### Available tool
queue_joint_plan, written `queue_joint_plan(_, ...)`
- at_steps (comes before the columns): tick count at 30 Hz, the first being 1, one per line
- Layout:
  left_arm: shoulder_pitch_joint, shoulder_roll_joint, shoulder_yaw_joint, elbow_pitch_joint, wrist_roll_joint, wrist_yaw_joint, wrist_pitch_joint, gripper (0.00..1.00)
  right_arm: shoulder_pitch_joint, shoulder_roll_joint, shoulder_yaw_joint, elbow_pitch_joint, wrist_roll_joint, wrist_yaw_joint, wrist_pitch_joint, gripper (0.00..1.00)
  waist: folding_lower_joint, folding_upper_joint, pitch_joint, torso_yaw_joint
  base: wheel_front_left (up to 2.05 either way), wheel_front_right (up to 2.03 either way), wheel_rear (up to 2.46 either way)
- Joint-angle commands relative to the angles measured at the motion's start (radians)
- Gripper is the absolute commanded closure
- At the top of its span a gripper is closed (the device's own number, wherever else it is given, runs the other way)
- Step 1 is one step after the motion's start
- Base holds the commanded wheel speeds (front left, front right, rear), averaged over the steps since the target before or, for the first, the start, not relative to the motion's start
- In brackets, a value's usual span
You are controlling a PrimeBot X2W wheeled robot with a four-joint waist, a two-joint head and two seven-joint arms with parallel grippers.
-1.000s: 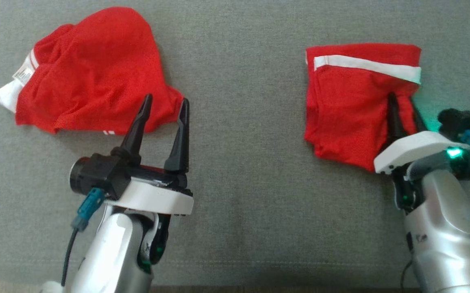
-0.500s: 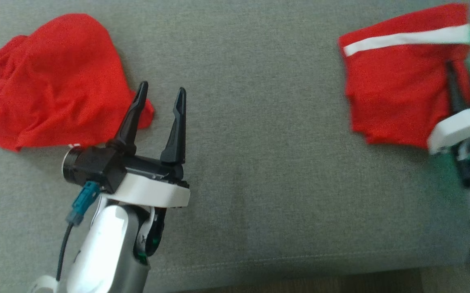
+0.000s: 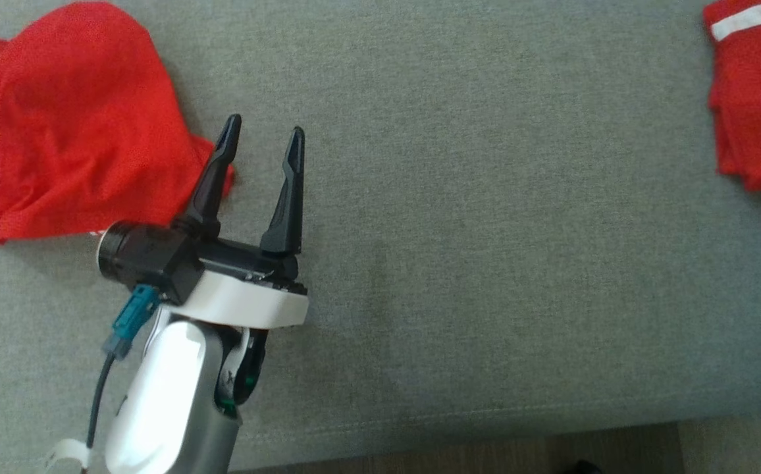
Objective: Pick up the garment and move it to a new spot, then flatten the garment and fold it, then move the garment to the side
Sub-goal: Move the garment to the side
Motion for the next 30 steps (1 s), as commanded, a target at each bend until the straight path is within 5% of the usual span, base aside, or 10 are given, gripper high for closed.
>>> queue_joint_plan(1, -0.028, 0.008, 0.033, -0.042, 0.01, -0.005, -0.005, 0.0, -0.013, -0.037, -0.018, -0.04, 0.0, 0.007, 0.001, 1.0, -0.0001, 0.0, 0.008, 0.004, 0.0, 0.0, 0.0)
queue_joint_plan(8, -0.029, 0.008, 0.035, -0.041, 0.012, -0.009, -0.005, 0.0, 0.011, -0.026, -0.041, -0.099, 0.003, 0.007, 0.025, 1.0, -0.0001, 0.0, 0.027, 0.01, 0.0, 0.0, 0.0)
queue_joint_plan(9, -0.029, 0.008, 0.035, -0.04, 0.012, -0.009, -0.005, 0.0, 0.013, -0.023, -0.042, -0.105, 0.007, 0.007, 0.026, 0.84, -0.0001, 0.0, 0.027, 0.011, 0.0, 0.0, 0.0)
queue_joint_plan(10, -0.029, 0.008, 0.036, -0.039, 0.012, -0.009, -0.005, 0.0, 0.015, -0.018, -0.041, -0.113, 0.011, 0.007, 0.027, 0.53, -0.0001, 0.0, 0.027, 0.01, 0.0, 0.0, 0.0)
queue_joint_plan(11, -0.029, 0.008, 0.036, -0.038, 0.012, -0.009, -0.005, 0.0, 0.018, -0.014, -0.041, -0.121, 0.015, 0.007, 0.028, 0.02, -0.0001, 0.0, 0.027, 0.01, 0.0, 0.0, 0.0)
queue_joint_plan(23, -0.028, 0.008, 0.033, -0.024, -0.006, -0.002, -0.005, 0.0, 0.024, 0.026, -0.044, -0.189, 0.032, 0.007, 0.023, 0.0, -0.0001, 0.0, -0.021, 0.015, 0.0, 0.0, 0.0)
queue_joint_plan(30, -0.007, 0.008, 0.038, -0.023, -0.022, 0.016, -0.005, 0.0, 0.035, 0.126, 0.01, -0.221, 0.047, 0.007, -0.032, 0.0, -0.0001, 0.0, -0.11, 0.031, 0.0, 0.0, 0.0)
